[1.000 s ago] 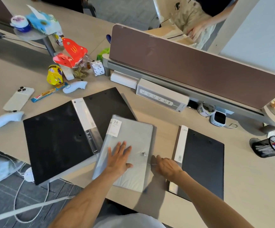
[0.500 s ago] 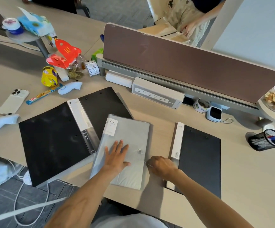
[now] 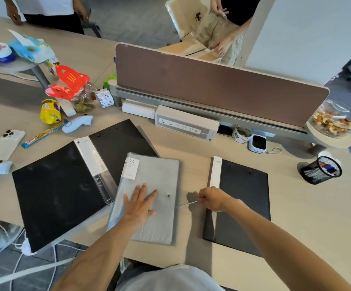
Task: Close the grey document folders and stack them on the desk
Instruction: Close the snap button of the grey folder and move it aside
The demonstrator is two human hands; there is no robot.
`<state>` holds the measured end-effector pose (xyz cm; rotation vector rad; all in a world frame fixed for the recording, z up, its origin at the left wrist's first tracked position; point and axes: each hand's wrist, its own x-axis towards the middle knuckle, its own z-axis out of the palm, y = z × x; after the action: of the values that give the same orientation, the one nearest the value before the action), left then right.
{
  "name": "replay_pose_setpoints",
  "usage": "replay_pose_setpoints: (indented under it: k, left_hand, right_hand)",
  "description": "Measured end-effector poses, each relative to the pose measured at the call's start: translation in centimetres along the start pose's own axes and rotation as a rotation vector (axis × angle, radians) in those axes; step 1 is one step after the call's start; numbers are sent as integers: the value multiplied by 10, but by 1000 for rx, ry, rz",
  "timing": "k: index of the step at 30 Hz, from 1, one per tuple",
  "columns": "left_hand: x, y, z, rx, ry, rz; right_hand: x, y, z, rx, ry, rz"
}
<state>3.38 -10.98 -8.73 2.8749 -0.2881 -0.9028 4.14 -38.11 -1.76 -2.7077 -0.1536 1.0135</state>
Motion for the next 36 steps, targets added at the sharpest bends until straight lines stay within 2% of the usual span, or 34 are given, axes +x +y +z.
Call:
replay_pose_setpoints:
  k: [5,9,14,19,25,30,34,36]
  left_hand:
    - [-1,10,2,24,19,-21]
    - [-4,12,6,-18,69,-26]
    - [-7,9,11,-83,105,-66]
    - [-9,-1,6,-89,94,-7]
    - [-10,-14,15,-108,172,64]
    - [-9,-20,15,-103,194,112]
    - [-7,-20,13,-81,188,112]
    - [-7,-19,13,-75,172,104]
  right_hand:
    - [-10,19,-13,157,-62,9]
    - [-14,6,-23,361,-150,-92]
    - [3,-18,-16,533,-139,-185]
    - [35,-54,0,507,-86,-195]
    - [65,-80,13,354,-91,-117]
    - [78,-89,11,330,-60,-58]
    - [86,-87,8,389,-48,29]
    - [88,-86,5,505,-41,97]
